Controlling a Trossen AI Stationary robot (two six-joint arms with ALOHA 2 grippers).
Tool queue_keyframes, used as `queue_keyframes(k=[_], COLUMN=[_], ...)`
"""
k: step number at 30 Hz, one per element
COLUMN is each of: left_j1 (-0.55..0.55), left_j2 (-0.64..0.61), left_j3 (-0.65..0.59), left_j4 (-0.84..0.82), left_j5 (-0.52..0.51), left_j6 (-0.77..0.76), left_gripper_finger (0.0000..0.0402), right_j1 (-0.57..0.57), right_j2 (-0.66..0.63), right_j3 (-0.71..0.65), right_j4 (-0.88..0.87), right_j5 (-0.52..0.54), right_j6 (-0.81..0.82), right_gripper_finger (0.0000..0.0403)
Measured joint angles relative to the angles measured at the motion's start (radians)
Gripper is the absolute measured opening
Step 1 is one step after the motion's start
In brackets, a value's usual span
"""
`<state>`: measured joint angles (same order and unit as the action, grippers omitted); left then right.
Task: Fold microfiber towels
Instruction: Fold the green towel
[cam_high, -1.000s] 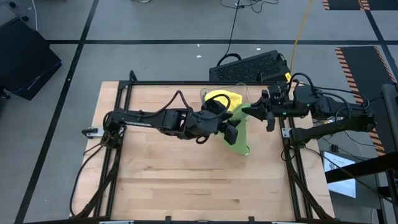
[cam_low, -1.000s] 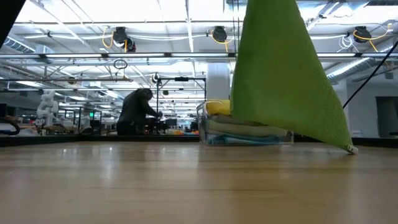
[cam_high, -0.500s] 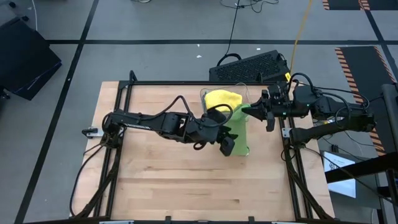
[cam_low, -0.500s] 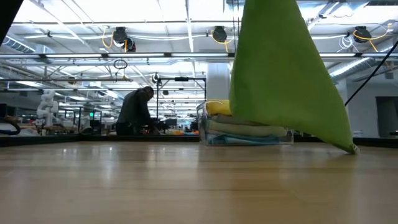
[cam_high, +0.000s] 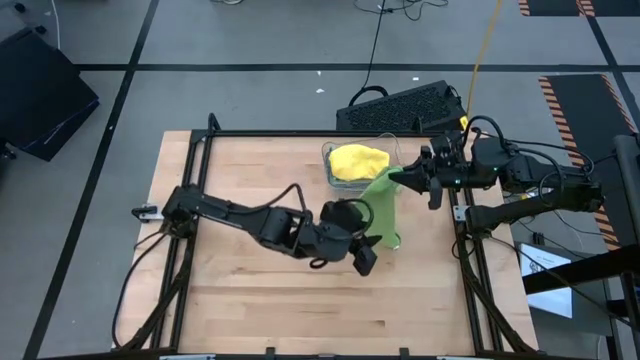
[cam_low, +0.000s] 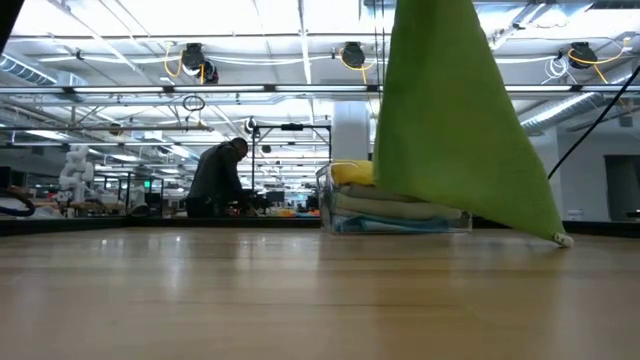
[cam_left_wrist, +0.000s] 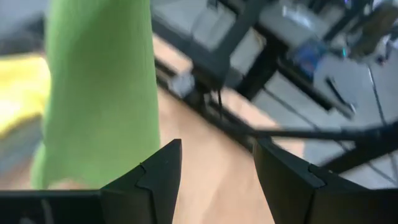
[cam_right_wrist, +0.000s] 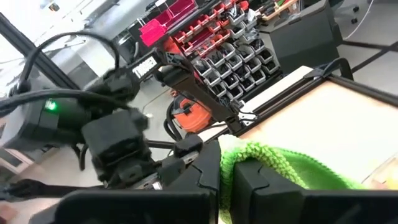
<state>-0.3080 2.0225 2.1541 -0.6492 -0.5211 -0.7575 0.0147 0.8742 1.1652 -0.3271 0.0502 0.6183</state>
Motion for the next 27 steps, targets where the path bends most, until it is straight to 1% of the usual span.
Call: queue_keyframes(k=[4,7,9,12,17,20,22,25,27], left_j1=[-0.016,-0.007,0.008,0.037,0.076,0.097,0.114,0.142,0.157], left_j2=[0.0,0.0,0.0,0.0,0.0,0.0,0.0,0.0,0.0], left_j3=[-0.011,-0.012,-0.012,-0.012,-0.012,-0.012,-0.012,-0.012,-0.012], left_j4=[0.112,0.151,0.179,0.211,0.233,0.231,0.226,0.226,0.223], left_j5=[-0.172,-0.282,-0.328,-0.34,-0.339,-0.338,-0.302,-0.239,-0.244], left_j6=[0.134,0.298,0.421,0.593,0.83,0.891,0.918,0.945,0.947], left_gripper_finger=[0.02,0.02,0.02,0.02,0.02,0.02,0.02,0.02,0.02], right_j1=[0.0,0.0,0.0,0.0,-0.001,-0.001,-0.002,-0.002,-0.002], right_j2=[0.005,0.012,0.018,0.037,0.069,0.09,0.107,0.137,0.16], right_j3=[0.0,0.0,0.0,0.0,0.0,0.0,0.0,0.0,0.0], right_j4=[0.0,0.0,0.001,0.007,0.016,0.022,0.045,0.114,0.165], right_j5=[0.0,0.001,0.005,0.037,0.145,0.216,0.26,0.297,0.316], right_j6=[0.052,0.122,0.188,0.305,0.521,0.635,0.701,0.783,0.81], right_gripper_finger=[0.0006,0.0006,0.0006,0.0006,0.0006,0.0006,0.0006,0.0006,0.0006])
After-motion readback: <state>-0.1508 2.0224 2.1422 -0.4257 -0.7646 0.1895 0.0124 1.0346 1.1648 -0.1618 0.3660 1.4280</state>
